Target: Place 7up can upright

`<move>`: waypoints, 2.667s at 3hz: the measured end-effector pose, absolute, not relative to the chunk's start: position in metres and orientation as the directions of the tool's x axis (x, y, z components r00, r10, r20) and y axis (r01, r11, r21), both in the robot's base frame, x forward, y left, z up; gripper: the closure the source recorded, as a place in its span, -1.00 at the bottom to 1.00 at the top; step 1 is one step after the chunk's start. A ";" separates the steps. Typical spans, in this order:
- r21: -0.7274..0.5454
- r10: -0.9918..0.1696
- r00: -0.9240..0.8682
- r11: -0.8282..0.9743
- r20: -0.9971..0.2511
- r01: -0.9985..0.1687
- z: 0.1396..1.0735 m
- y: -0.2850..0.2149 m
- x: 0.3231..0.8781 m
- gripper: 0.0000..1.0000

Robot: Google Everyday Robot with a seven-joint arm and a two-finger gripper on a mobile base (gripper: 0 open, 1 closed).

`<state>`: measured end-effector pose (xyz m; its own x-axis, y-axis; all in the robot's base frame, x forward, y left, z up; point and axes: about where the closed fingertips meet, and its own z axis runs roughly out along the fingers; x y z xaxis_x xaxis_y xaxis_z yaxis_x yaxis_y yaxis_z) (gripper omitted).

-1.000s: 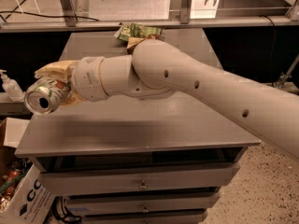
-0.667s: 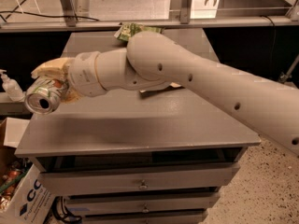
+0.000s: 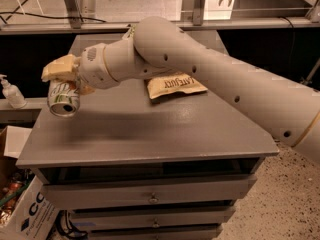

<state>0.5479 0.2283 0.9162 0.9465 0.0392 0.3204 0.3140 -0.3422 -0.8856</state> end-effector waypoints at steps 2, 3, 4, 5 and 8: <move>-0.813 0.096 0.859 -0.284 0.502 0.507 0.902 0.217 0.553 1.00; -0.767 0.112 0.817 -0.292 0.566 0.572 0.905 0.219 0.551 1.00; -0.672 0.112 0.719 -0.281 0.687 0.685 0.894 0.215 0.550 1.00; -0.544 0.094 0.577 -0.241 0.811 0.804 0.895 0.211 0.546 1.00; -0.232 0.052 0.242 -0.147 0.969 0.961 0.929 0.216 0.521 1.00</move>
Offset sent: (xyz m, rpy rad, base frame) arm 0.0059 -0.0099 -0.0129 0.0255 -0.0999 0.0392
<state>0.5213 0.2164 0.9292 0.2422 0.0524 0.9688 0.9615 -0.1468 -0.2324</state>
